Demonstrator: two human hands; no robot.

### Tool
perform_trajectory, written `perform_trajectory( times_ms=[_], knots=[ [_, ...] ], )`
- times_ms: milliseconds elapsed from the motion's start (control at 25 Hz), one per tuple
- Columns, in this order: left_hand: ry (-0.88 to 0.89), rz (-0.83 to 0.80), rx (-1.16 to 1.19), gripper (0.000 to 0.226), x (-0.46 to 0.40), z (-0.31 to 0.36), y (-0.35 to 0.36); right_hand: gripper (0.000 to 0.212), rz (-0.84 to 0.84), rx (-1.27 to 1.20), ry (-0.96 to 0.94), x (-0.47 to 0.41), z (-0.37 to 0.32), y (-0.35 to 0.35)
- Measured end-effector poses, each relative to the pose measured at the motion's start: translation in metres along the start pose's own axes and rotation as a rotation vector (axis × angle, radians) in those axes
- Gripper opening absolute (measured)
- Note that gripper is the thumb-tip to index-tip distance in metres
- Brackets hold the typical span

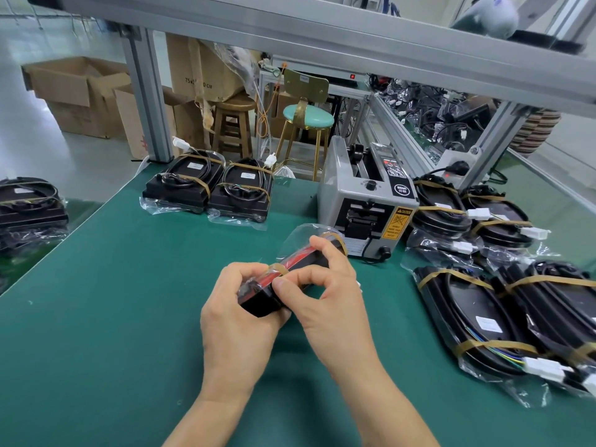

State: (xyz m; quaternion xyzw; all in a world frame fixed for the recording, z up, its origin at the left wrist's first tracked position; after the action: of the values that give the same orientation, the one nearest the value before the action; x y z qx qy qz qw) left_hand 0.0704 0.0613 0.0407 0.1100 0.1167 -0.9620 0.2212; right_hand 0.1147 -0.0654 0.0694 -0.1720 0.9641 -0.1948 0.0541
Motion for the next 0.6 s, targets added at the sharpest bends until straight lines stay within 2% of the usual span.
perform_trajectory(
  times_ms=[120, 280, 360, 480, 600],
  knots=[
    [0.006, 0.006, 0.005, 0.049, 0.000, 0.001, 0.000, 0.015, 0.080, -0.075, -0.013, 0.003, 0.002, 0.002],
    [0.023, -0.010, -0.021, 0.052, 0.002, 0.004, 0.002, 0.049, 0.193, -0.348, -0.003, 0.005, 0.012, 0.002],
    [0.029, -0.009, -0.018, 0.050, 0.001, 0.004, 0.002, 0.050, 0.185, -0.269, -0.024, 0.006, 0.009, 0.009],
    [0.033, -0.021, -0.017, 0.056, 0.001, 0.003, 0.002, 0.041, 0.201, -0.301, -0.010, 0.002, 0.013, 0.009],
    [0.033, -0.015, -0.015, 0.056, 0.001, 0.002, 0.001, 0.046, 0.163, -0.295, -0.022, 0.000, 0.013, 0.006]
  ],
)
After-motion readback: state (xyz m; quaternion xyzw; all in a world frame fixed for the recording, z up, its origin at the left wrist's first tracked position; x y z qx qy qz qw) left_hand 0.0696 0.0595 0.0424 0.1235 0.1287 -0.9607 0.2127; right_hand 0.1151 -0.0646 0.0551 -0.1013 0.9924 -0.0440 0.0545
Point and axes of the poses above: each hand's wrist, its own x-axis away from the middle knuckle, its own y-axis out of the palm, z = x × y, the point moved 7 cm from there along -x, towards the middle knuckle, and after that the axes turned 11 degrees about -z, right-handed, at the moved point
